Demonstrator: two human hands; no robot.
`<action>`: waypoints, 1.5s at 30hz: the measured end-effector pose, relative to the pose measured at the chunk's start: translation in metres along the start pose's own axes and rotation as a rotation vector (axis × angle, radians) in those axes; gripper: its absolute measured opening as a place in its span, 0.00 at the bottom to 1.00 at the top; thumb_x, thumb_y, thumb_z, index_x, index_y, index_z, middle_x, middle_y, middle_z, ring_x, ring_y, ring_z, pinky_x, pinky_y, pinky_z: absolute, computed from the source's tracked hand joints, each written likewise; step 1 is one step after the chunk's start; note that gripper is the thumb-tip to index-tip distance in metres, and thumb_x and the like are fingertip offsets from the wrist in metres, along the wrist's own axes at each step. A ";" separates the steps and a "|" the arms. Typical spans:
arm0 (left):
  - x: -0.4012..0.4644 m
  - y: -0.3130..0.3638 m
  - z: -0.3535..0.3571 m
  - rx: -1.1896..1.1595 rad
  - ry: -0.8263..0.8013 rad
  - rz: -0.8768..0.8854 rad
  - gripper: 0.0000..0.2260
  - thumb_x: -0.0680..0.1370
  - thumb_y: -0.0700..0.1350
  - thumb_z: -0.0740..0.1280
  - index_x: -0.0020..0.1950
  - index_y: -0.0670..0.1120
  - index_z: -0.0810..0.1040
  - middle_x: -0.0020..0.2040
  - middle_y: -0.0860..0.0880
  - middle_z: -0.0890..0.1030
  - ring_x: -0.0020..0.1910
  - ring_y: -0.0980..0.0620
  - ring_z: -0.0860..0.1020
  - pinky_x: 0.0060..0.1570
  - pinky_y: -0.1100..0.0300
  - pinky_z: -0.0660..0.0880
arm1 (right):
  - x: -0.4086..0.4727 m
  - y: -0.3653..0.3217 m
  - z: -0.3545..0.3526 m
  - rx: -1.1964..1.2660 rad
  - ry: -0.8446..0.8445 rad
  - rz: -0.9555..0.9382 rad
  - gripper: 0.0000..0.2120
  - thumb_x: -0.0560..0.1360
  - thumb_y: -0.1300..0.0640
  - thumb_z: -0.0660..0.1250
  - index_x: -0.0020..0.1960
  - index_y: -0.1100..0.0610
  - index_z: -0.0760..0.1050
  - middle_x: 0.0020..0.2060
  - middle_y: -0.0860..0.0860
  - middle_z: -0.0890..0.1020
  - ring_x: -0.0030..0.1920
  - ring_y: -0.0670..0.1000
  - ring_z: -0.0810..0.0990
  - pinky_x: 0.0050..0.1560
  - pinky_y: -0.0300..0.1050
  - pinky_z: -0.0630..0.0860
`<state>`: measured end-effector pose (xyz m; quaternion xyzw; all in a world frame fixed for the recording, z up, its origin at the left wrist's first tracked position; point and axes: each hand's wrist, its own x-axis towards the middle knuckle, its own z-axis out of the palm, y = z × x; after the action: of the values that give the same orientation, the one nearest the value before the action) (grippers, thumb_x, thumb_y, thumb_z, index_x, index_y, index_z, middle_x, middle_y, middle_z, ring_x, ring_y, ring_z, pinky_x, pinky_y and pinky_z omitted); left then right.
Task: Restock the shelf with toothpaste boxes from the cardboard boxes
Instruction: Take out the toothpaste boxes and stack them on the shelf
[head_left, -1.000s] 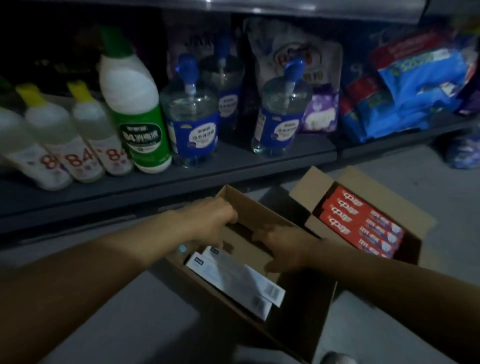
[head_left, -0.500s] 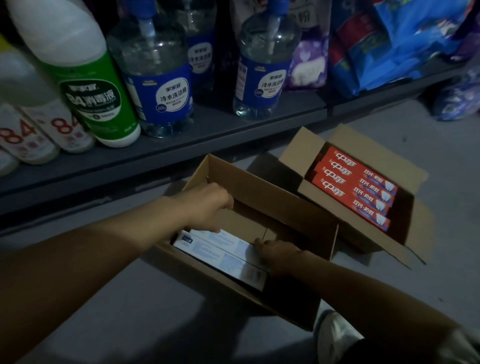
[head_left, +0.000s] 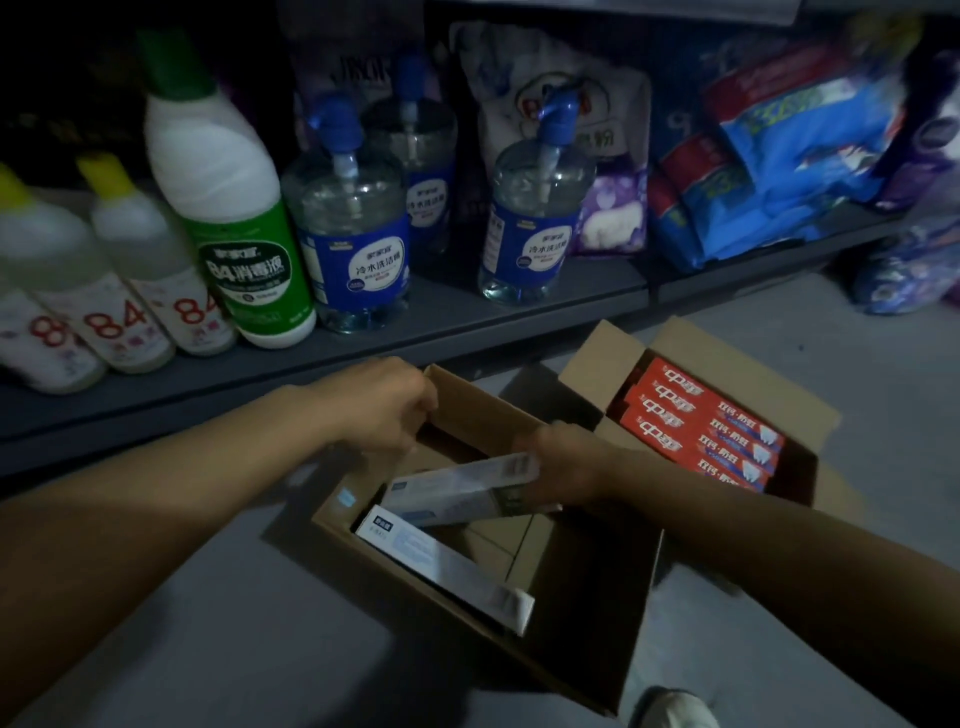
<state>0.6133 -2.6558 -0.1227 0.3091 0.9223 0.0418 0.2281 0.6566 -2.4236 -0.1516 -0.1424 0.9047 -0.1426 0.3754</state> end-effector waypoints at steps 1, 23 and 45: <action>-0.003 -0.001 -0.006 0.002 0.013 -0.007 0.19 0.71 0.50 0.74 0.60 0.51 0.77 0.52 0.54 0.77 0.48 0.54 0.75 0.46 0.58 0.74 | -0.003 -0.006 -0.010 -0.011 0.022 -0.023 0.16 0.75 0.52 0.68 0.61 0.57 0.73 0.55 0.53 0.79 0.55 0.51 0.79 0.56 0.47 0.77; -0.142 0.006 -0.197 -0.024 0.418 -0.226 0.26 0.71 0.51 0.75 0.67 0.49 0.75 0.59 0.54 0.79 0.54 0.58 0.77 0.54 0.62 0.75 | -0.165 -0.128 -0.262 0.253 0.421 -0.379 0.08 0.79 0.59 0.61 0.48 0.61 0.78 0.36 0.51 0.82 0.36 0.47 0.81 0.37 0.47 0.79; -0.319 -0.069 -0.338 -0.256 0.866 -0.497 0.19 0.72 0.38 0.74 0.62 0.46 0.78 0.53 0.49 0.82 0.50 0.56 0.81 0.56 0.58 0.77 | -0.156 -0.269 -0.371 0.672 0.410 -0.718 0.13 0.79 0.57 0.60 0.57 0.65 0.74 0.48 0.60 0.84 0.47 0.56 0.84 0.46 0.50 0.83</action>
<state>0.6494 -2.8772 0.2895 0.0048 0.9653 0.2230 -0.1358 0.5353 -2.5579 0.2973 -0.2845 0.7582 -0.5689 0.1435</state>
